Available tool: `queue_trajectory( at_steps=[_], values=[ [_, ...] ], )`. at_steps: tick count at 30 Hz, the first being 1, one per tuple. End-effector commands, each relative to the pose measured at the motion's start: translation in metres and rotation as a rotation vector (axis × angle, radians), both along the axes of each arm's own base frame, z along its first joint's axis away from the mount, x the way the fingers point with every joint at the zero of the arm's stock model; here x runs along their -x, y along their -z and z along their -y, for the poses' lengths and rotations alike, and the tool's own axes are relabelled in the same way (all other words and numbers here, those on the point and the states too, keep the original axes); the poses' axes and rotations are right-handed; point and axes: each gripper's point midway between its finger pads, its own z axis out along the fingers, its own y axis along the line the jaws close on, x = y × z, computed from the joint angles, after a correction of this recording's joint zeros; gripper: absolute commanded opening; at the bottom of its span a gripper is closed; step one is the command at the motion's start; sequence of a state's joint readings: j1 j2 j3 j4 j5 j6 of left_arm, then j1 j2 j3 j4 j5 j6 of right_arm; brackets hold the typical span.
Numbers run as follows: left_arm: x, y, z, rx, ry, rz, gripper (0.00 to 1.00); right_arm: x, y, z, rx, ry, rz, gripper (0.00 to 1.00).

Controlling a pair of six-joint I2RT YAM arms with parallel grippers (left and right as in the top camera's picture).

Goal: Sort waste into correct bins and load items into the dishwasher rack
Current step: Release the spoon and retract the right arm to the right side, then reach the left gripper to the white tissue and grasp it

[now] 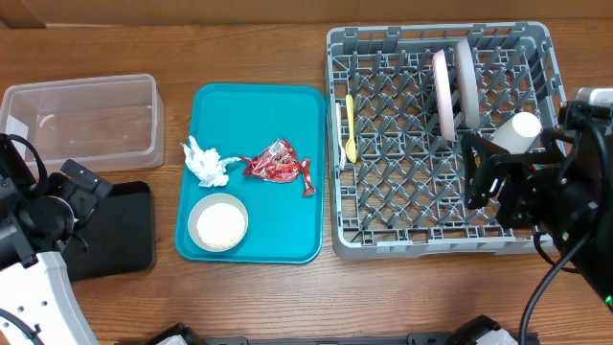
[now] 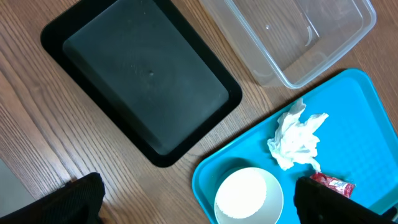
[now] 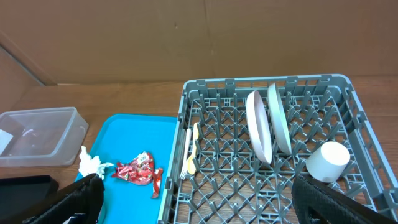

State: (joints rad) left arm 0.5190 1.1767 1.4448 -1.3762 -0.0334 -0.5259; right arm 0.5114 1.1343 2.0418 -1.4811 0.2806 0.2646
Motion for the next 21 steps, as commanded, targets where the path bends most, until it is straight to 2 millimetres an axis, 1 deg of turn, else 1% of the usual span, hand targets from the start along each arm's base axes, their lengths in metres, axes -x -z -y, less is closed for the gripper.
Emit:
queue_trajectory(
  at_steps=[1,2,4,5,6,7,8,9,10,12,13,15,17,18,19,20,21],
  values=[
    [-0.002,-0.005,-0.001,0.007,-0.019,0.021,1.00,0.000,-0.002,0.002,0.006,0.007,0.010,1.00],
    [-0.003,-0.005,0.001,0.016,-0.015,0.025,1.00,0.000,-0.002,0.002,0.006,0.007,0.010,1.00],
    [-0.005,-0.002,0.021,0.119,0.034,0.045,1.00,0.000,-0.002,0.002,0.006,0.007,0.010,1.00],
    [-0.007,-0.002,0.028,0.160,0.037,0.059,1.00,0.000,-0.002,0.002,0.006,0.007,0.010,1.00],
    [-0.015,-0.005,0.035,0.195,0.069,0.099,1.00,0.000,-0.002,0.002,0.006,0.007,0.010,1.00],
    [-0.024,-0.010,0.043,0.217,0.136,0.143,1.00,0.000,-0.002,0.002,0.006,0.007,0.010,1.00],
    [-0.041,-0.020,0.059,0.240,0.305,0.224,1.00,0.000,-0.002,0.002,0.006,0.007,0.010,1.00],
    [-0.046,-0.023,0.064,0.247,0.363,0.249,1.00,0.000,-0.002,0.002,0.006,0.007,0.010,1.00],
    [-0.055,-0.027,0.075,0.244,0.473,0.280,1.00,0.000,-0.002,0.002,0.006,0.007,0.010,1.00],
    [-0.060,-0.023,0.083,0.218,0.566,0.264,1.00,0.000,-0.002,0.002,0.006,0.007,0.010,1.00],
    [-0.064,-0.020,0.093,0.201,0.662,0.253,1.00,0.000,-0.002,0.002,0.006,0.007,0.010,1.00],
    [-0.071,-0.021,0.101,0.193,0.720,0.267,1.00,0.000,-0.002,0.002,0.006,0.007,0.010,1.00],
    [-0.082,-0.028,0.104,0.195,0.737,0.319,0.99,0.000,-0.002,0.002,0.006,0.007,0.010,1.00],
    [-0.086,-0.024,0.104,0.174,0.740,0.299,0.95,0.000,-0.002,0.002,0.006,0.007,0.010,1.00],
    [-0.088,-0.018,0.102,0.155,0.726,0.263,0.94,0.000,-0.002,0.002,0.006,0.007,0.010,1.00],
    [-0.091,-0.008,0.101,0.124,0.712,0.205,0.93,0.000,-0.002,0.002,0.006,0.007,0.010,1.00],
    [-0.094,0.001,0.105,0.099,0.723,0.157,0.93,0.000,-0.002,0.002,0.006,0.007,0.010,1.00]
  ],
)
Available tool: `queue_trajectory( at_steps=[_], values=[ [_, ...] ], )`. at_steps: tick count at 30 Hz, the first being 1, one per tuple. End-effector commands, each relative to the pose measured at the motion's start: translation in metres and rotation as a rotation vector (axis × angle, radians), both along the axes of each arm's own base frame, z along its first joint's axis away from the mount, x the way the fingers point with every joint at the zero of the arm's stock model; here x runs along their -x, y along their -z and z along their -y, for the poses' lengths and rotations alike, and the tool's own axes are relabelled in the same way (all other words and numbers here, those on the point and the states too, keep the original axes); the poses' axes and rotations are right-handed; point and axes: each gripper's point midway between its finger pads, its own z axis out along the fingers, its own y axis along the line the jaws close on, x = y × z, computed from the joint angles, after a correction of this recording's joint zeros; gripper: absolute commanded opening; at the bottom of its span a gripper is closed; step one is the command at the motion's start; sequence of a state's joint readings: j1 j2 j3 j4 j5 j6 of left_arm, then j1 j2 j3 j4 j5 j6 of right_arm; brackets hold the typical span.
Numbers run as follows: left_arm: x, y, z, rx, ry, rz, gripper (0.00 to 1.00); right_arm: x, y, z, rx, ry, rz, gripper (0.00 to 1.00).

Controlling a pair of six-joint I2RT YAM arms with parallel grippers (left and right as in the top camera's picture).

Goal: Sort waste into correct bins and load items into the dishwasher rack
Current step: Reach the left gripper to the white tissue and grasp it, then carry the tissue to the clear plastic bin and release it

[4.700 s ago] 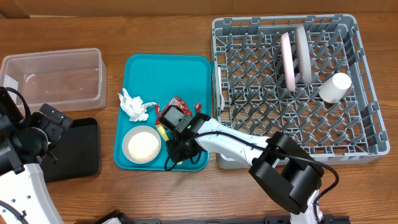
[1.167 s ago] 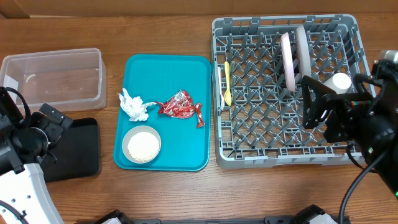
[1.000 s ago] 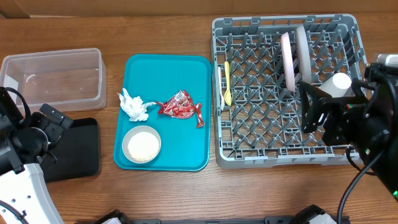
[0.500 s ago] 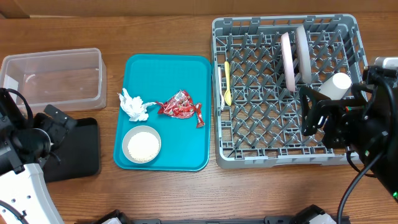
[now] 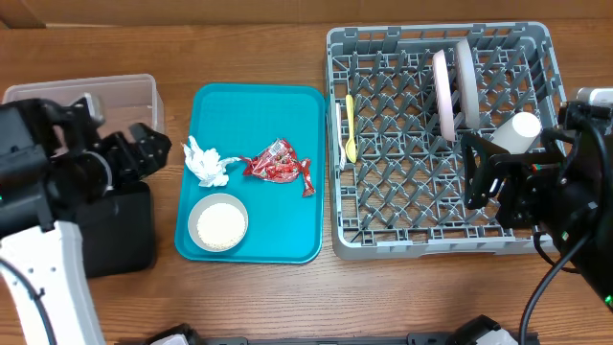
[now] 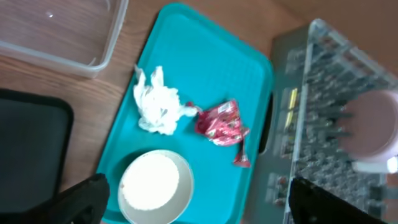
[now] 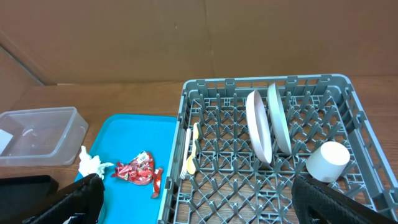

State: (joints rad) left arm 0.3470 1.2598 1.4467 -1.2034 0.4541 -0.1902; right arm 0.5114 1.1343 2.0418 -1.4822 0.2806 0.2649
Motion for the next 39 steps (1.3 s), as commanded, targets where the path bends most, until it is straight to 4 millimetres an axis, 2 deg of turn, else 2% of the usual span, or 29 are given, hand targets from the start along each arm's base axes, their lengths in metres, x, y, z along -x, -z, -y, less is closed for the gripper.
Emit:
queue_trajectory(
  at_steps=[1,4,6,7,10,14,16,21,24,31,34,36,37,38,39],
  values=[
    [-0.016,0.026,0.011,-0.150,0.043,-0.099,0.93,0.000,-0.002,0.002,0.006,0.006,0.011,1.00],
    [-0.034,0.055,0.025,-0.285,0.048,-0.189,0.92,0.000,-0.002,0.002,0.006,0.007,0.011,1.00],
    [-0.047,0.075,0.046,-0.302,0.114,-0.221,0.90,0.000,-0.002,0.002,0.006,0.006,0.011,1.00],
    [-0.056,0.090,0.050,-0.324,0.095,-0.256,0.88,0.000,-0.002,0.002,0.006,0.006,0.011,1.00],
    [-0.070,0.114,0.047,-0.331,0.034,-0.302,0.88,0.000,-0.002,0.002,0.006,0.006,0.011,1.00],
    [-0.095,0.148,0.044,-0.347,0.010,-0.330,0.82,0.000,-0.002,0.002,0.006,0.006,0.011,1.00],
    [-0.100,0.165,0.038,-0.378,-0.014,-0.361,0.82,0.000,-0.002,0.002,0.006,0.007,0.011,1.00],
    [-0.108,0.201,0.037,-0.391,-0.007,-0.422,0.81,0.000,-0.002,0.002,0.006,0.006,0.011,1.00],
    [-0.112,0.211,0.038,-0.390,-0.007,-0.425,0.81,0.000,-0.002,0.002,0.006,0.006,0.011,1.00],
    [-0.119,0.220,0.038,-0.416,0.050,-0.412,0.59,0.000,-0.002,0.002,0.006,0.007,0.011,1.00],
    [-0.117,0.232,0.039,-0.414,0.058,-0.442,0.61,0.000,-0.002,0.002,0.006,0.006,0.011,1.00],
    [-0.118,0.233,0.040,-0.408,0.060,-0.439,0.65,0.000,-0.002,0.002,0.006,0.006,0.011,1.00],
    [-0.119,0.233,0.040,-0.408,0.060,-0.436,0.63,0.000,-0.002,0.002,0.006,0.006,0.011,1.00],
    [-0.120,0.233,0.040,-0.407,0.059,-0.432,0.33,0.000,-0.002,0.002,0.006,0.006,0.011,1.00],
    [-0.121,0.233,0.040,-0.407,0.059,-0.430,0.13,0.000,-0.002,0.002,0.006,0.007,0.011,1.00]
  ],
)
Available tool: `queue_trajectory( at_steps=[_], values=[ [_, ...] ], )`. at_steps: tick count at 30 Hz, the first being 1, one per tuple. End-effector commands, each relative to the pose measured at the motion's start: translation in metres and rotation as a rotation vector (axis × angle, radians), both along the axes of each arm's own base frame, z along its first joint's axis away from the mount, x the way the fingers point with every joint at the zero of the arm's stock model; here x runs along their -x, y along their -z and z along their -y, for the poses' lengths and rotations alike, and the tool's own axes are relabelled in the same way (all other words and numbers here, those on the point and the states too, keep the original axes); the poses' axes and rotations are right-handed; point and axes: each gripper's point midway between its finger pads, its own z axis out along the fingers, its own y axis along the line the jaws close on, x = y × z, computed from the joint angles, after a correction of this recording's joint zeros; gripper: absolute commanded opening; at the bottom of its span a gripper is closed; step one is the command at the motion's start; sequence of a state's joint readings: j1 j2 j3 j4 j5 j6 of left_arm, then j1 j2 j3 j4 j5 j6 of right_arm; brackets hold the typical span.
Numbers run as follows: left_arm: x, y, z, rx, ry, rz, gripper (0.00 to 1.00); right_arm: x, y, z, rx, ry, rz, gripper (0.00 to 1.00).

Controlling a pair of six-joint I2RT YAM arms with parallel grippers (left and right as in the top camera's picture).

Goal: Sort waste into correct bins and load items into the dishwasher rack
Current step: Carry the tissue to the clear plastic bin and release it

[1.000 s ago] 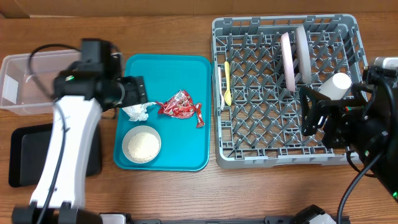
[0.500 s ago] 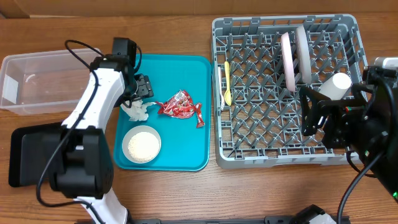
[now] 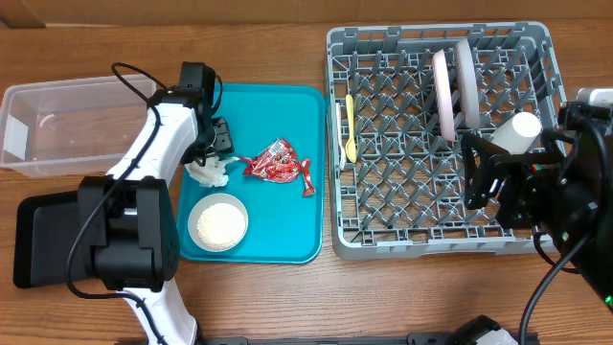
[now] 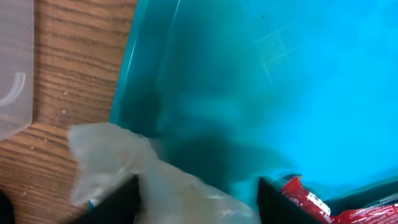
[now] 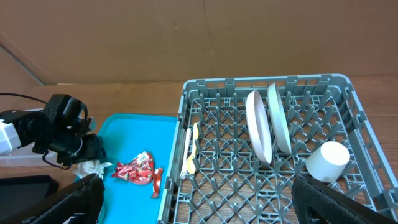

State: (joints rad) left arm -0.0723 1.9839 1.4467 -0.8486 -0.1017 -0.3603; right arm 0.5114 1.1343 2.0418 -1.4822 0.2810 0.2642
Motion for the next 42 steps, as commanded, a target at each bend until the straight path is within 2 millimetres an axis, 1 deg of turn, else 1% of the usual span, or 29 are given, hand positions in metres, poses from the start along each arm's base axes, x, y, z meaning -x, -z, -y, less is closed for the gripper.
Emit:
queue_trajectory(
  at_steps=[1,3,5,6,7,8,9,10,11,12,13,14,15,18,19,20,22,24,28,30,31,32,33,34,37,39,40,41,42],
  values=[
    [-0.007,-0.002,0.002,0.006,0.019,0.017,0.04,0.000,-0.002,0.002,0.005,0.007,0.011,1.00],
    [-0.008,-0.002,0.008,0.040,0.026,0.022,0.04,0.000,-0.002,0.002,0.005,0.007,0.011,1.00],
    [-0.012,-0.010,0.010,0.046,0.035,0.027,0.04,0.000,-0.002,0.002,0.005,0.006,0.011,1.00],
    [-0.016,-0.021,0.010,0.047,0.035,0.035,0.04,0.000,-0.002,0.002,0.005,0.007,0.011,1.00],
    [-0.023,-0.043,0.011,0.048,0.035,0.054,0.04,0.000,-0.002,0.002,0.005,0.006,0.011,1.00],
    [-0.026,-0.056,0.011,0.049,0.035,0.066,0.04,0.000,-0.002,0.002,0.005,0.007,0.011,1.00],
    [-0.033,-0.080,0.011,0.050,0.035,0.092,0.04,0.000,-0.002,0.002,0.005,0.006,0.011,1.00],
    [-0.037,-0.094,0.011,0.051,0.035,0.109,0.04,0.000,-0.002,0.002,0.005,0.007,0.011,1.00],
    [-0.043,-0.122,0.012,0.053,0.036,0.148,0.04,0.000,-0.002,0.002,0.005,0.006,0.011,1.00],
    [-0.046,-0.139,0.012,0.055,0.036,0.173,0.04,0.000,-0.002,0.002,0.005,0.006,0.011,1.00],
    [-0.047,-0.151,0.012,0.053,0.036,0.188,0.04,0.000,-0.002,0.002,0.005,0.007,0.011,1.00],
    [-0.047,-0.161,0.008,0.038,0.031,0.198,0.04,0.000,-0.002,0.002,0.005,0.006,0.011,1.00],
    [-0.045,-0.176,-0.001,-0.002,0.013,0.211,0.04,0.000,-0.002,0.002,0.005,0.007,0.011,1.00],
    [-0.045,-0.200,-0.024,-0.066,-0.032,0.248,0.04,0.000,-0.002,0.002,0.005,0.007,0.011,1.00],
    [-0.045,-0.208,-0.037,-0.096,-0.059,0.264,0.04,0.000,-0.002,0.002,0.005,0.007,0.011,1.00],
    [-0.045,-0.214,-0.057,-0.131,-0.102,0.279,0.04,0.000,-0.002,0.002,0.005,0.007,0.011,1.00],
    [-0.044,-0.214,-0.087,-0.173,-0.178,0.282,0.04,0.000,-0.002,0.002,0.005,0.006,0.011,1.00],
    [-0.044,-0.204,-0.120,-0.174,-0.250,0.281,0.04,0.000,-0.002,0.002,0.005,0.006,0.011,1.00],
    [-0.037,-0.186,-0.160,-0.185,-0.334,0.252,0.04,0.000,-0.002,0.002,0.005,0.006,0.011,1.00],
    [-0.034,-0.178,-0.172,-0.193,-0.344,0.234,0.04,0.000,-0.002,0.002,0.005,0.007,0.011,1.00],
    [-0.034,-0.175,-0.176,-0.197,-0.344,0.230,0.17,0.000,-0.002,0.002,0.005,0.006,0.011,1.00],
    [-0.034,-0.173,-0.180,-0.201,-0.338,0.227,0.59,0.000,-0.002,0.002,0.005,0.007,0.011,1.00],
    [-0.036,-0.174,-0.181,-0.207,-0.324,0.232,0.91,0.000,-0.002,0.002,0.005,0.007,0.011,1.00],
    [-0.038,-0.175,-0.181,-0.210,-0.302,0.235,0.91,0.000,-0.002,0.002,0.005,0.006,0.011,1.00],
    [-0.040,-0.188,-0.178,-0.205,-0.273,0.257,0.87,0.000,-0.002,0.002,0.005,0.006,0.011,1.00],
    [-0.047,-0.195,-0.154,-0.100,-0.190,0.281,0.81,0.000,-0.002,0.002,0.005,0.007,0.011,1.00],
    [-0.052,-0.198,-0.125,0.015,-0.081,0.295,0.64,0.000,-0.002,0.002,0.005,0.006,0.011,1.00],
    [-0.054,-0.198,-0.094,0.116,0.030,0.295,0.59,0.000,-0.002,0.002,0.005,0.007,0.011,1.00],
    [-0.052,-0.195,-0.073,0.158,0.100,0.276,0.55,0.000,-0.002,0.002,0.005,0.007,0.011,1.00]
  ],
)
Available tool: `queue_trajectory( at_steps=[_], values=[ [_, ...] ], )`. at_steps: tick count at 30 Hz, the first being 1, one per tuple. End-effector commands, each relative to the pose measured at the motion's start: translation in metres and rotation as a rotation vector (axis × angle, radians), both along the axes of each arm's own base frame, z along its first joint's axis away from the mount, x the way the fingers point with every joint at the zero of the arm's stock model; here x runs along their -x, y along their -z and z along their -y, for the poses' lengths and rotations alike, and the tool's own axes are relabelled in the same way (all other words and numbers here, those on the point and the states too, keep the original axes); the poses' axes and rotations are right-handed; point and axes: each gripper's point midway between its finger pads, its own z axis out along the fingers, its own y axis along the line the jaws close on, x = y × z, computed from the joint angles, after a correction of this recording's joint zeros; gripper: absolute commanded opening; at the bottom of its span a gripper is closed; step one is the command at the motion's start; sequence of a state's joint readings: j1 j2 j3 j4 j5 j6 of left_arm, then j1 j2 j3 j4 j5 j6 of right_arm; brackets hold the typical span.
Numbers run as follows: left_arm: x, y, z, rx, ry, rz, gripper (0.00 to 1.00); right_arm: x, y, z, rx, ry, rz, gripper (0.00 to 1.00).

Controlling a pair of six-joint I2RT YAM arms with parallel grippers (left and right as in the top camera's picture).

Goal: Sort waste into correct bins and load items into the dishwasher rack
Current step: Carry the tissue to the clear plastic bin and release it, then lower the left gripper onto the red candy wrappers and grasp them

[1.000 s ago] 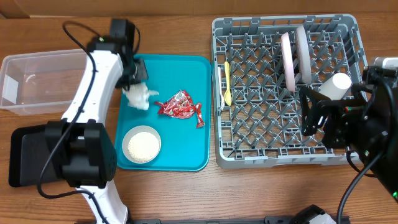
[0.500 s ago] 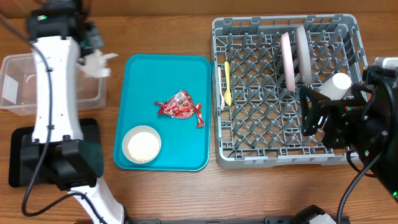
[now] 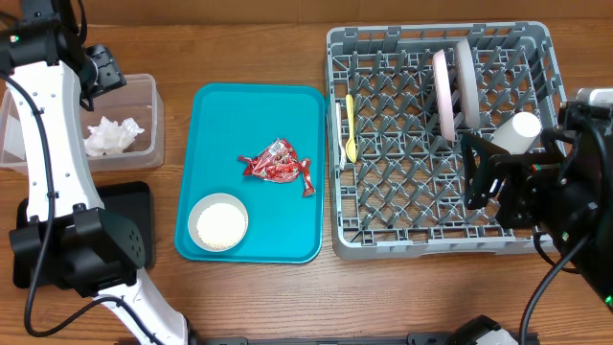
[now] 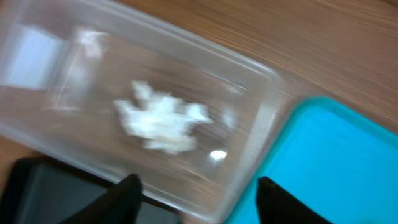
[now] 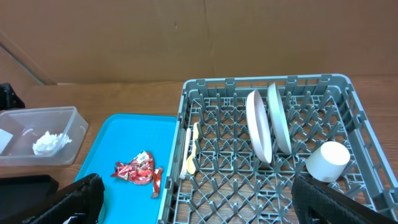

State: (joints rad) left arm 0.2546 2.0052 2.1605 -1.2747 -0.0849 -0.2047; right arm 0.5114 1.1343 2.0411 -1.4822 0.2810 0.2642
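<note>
A crumpled white tissue lies inside the clear plastic bin, also seen in the left wrist view. My left gripper hovers open above the bin's far right corner with nothing between its fingers. On the teal tray remain a red wrapper and a white bowl. Over the right side of the grey dishwasher rack my right gripper stands open and empty.
A black bin sits in front of the clear one. The rack holds a pink plate and a white plate on edge, a white cup, a yellow spoon and a white fork.
The tissue was on the tray between my left fingers; now it lies in the clear bin, and the left gripper is open above the bin. The right arm has not moved.
My left gripper started open near the black bin at the left. It then stood by the tray's left edge, then down at the tissue on the tray. The tissue now rests in the clear bin. The right gripper stayed open over the rack throughout.
</note>
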Motion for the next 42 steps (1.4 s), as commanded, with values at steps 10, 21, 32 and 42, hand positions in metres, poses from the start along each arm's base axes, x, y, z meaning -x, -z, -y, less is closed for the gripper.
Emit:
queue_trajectory(
  at_steps=[10,21,32,42],
  values=[
    [0.070,0.117,0.267,0.052,0.836,-0.407,0.75,0.000,-0.002,0.002,0.005,0.006,0.011,1.00],
    [0.077,0.186,0.252,-0.066,0.709,-0.427,0.71,0.000,-0.002,0.002,0.005,0.007,0.011,1.00],
    [0.073,0.190,0.250,-0.093,0.725,-0.410,0.73,0.000,-0.002,0.002,0.005,0.006,0.011,1.00],
    [0.071,0.212,0.246,-0.099,0.701,-0.375,0.52,0.000,-0.002,0.002,0.005,0.007,0.011,1.00]
  ],
)
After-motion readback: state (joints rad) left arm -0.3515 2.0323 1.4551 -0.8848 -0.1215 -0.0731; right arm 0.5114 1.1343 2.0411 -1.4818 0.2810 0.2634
